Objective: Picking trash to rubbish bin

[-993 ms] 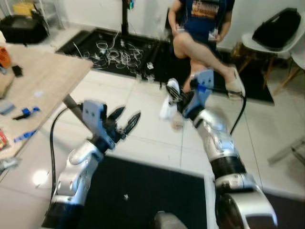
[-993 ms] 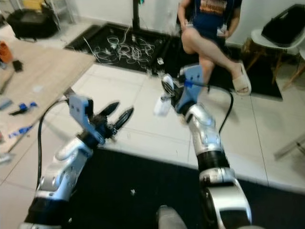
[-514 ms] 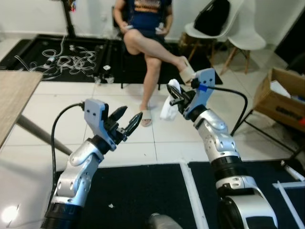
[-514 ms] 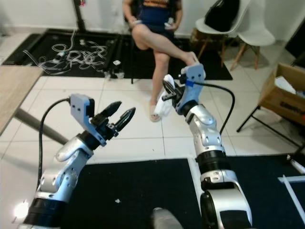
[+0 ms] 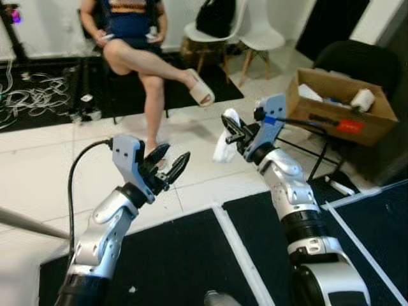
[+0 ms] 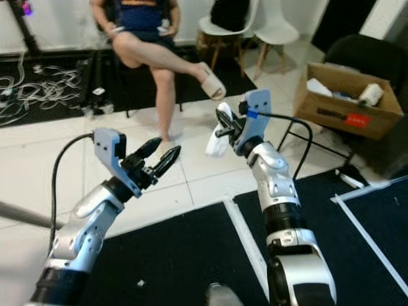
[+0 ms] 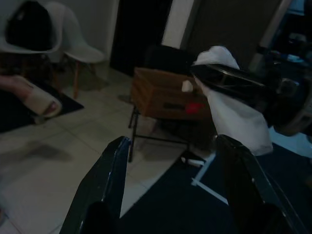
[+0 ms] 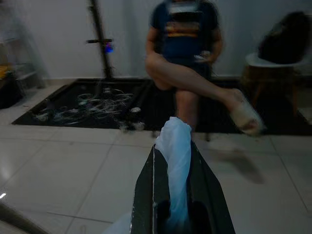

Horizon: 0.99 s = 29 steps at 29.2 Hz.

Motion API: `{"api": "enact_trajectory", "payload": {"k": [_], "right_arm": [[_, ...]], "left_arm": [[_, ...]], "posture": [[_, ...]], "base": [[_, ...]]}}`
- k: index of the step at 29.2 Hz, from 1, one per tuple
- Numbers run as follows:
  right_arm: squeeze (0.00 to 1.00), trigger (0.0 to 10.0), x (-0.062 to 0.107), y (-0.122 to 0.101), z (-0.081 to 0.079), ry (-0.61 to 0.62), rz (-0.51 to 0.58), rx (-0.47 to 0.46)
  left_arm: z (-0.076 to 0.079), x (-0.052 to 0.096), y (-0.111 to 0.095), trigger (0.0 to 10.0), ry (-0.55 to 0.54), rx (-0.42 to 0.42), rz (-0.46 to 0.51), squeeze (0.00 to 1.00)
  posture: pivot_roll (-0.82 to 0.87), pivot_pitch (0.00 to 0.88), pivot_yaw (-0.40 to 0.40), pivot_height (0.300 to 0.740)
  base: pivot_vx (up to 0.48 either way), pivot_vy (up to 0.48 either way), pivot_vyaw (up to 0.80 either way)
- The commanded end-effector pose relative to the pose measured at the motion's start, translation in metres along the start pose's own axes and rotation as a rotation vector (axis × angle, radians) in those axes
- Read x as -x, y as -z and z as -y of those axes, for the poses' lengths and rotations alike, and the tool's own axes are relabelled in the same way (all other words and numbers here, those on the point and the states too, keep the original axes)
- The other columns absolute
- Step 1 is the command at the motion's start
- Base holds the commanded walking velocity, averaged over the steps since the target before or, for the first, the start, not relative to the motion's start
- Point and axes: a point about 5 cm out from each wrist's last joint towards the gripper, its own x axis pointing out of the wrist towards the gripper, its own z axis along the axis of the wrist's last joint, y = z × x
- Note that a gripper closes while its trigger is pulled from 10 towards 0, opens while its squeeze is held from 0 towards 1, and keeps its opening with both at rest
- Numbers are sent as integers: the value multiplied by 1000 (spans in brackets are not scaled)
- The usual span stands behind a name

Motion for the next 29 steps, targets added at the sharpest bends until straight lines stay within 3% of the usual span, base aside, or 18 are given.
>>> {"api": "enact_trajectory", "payload": {"k": [1,29], "right_arm": [[0,10000,2,1,3,4,-7,9],[0,10000,1,0,3,0,-9,7]], "left_arm": [[3,-2,3,10000,16,4,-6,0],[2,-2,2,10000,14,10,3,0]], "posture": [[-59,0,-42,740],[-60,0,-43,740]], "base": [[0,0,-800],[0,0,-800]]}}
